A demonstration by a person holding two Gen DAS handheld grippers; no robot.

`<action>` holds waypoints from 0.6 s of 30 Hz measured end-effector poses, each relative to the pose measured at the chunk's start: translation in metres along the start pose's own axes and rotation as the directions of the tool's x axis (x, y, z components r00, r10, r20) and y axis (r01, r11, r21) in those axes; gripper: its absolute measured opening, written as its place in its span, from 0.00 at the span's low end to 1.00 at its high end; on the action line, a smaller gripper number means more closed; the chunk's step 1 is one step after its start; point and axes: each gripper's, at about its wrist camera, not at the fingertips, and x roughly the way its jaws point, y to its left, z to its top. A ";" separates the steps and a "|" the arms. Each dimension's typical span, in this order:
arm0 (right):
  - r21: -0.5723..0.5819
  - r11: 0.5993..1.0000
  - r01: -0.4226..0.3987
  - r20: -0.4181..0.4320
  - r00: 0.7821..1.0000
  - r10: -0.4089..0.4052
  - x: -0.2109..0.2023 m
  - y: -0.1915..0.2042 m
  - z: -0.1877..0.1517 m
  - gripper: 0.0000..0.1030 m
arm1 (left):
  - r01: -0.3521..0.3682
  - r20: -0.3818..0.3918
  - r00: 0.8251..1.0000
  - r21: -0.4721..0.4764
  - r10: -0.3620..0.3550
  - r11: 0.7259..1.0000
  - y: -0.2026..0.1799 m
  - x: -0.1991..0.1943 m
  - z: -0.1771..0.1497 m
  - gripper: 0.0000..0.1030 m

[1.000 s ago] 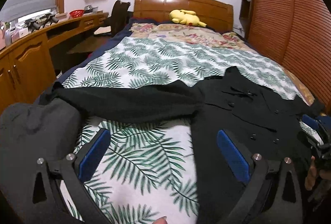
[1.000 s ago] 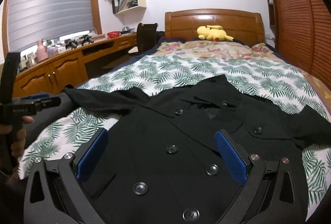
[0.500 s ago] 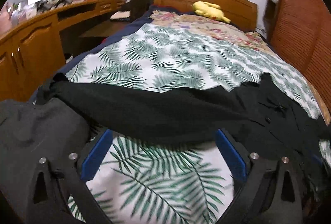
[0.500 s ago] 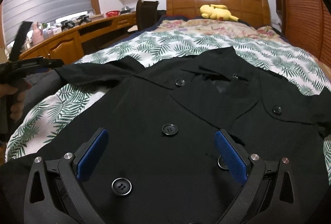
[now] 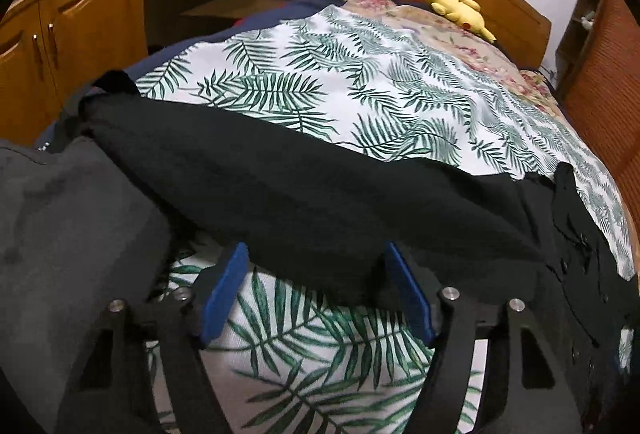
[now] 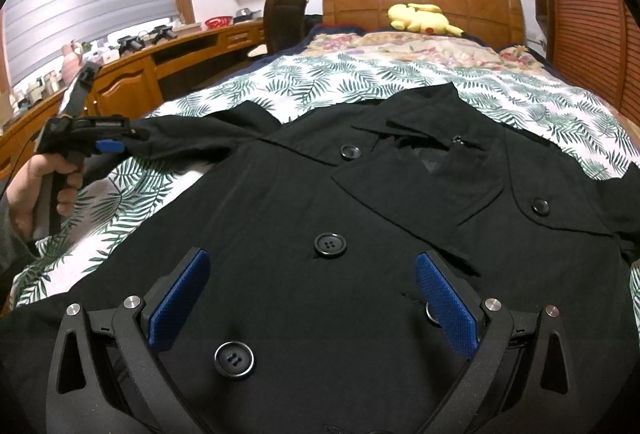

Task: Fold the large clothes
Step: 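Close the left tool on the black coat sleeve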

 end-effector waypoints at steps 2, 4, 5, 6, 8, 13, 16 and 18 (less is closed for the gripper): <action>0.001 1.000 -0.003 0.001 1.000 0.003 0.000 -0.001 0.000 1.00 | -0.010 -0.006 1.000 -0.006 0.010 1.000 0.000 0.004 0.001 0.62; 0.004 1.000 -0.006 0.000 1.000 0.006 0.000 -0.002 -0.001 1.00 | -0.014 -0.017 1.000 -0.012 0.013 1.000 0.000 0.010 0.002 0.61; 0.005 1.000 -0.005 -0.001 1.000 0.005 0.000 -0.001 -0.001 1.00 | -0.012 -0.020 1.000 -0.014 0.012 1.000 0.000 0.012 0.003 0.61; 0.006 1.000 -0.006 -0.001 1.000 0.006 0.000 -0.001 -0.001 1.00 | -0.016 -0.022 1.000 -0.012 0.016 1.000 0.000 0.013 0.002 0.61; 0.008 1.000 -0.008 -0.003 1.000 0.008 0.000 0.000 -0.002 1.00 | -0.027 -0.028 0.999 -0.008 0.027 1.000 -0.001 0.016 0.002 0.61; 0.008 1.000 -0.013 -0.001 1.000 0.013 0.000 0.000 -0.001 1.00 | -0.060 -0.088 0.994 -0.029 0.057 0.998 0.004 0.025 -0.007 0.61; 0.007 1.000 -0.013 0.000 1.000 0.013 0.001 0.000 -0.001 1.00 | -0.063 -0.089 0.994 -0.020 0.061 0.998 0.003 0.028 -0.008 0.61; 0.006 1.000 -0.013 0.000 1.000 0.013 0.001 0.000 -0.001 1.00 | -0.044 -0.081 0.996 -0.017 0.042 0.999 0.001 0.028 -0.007 0.59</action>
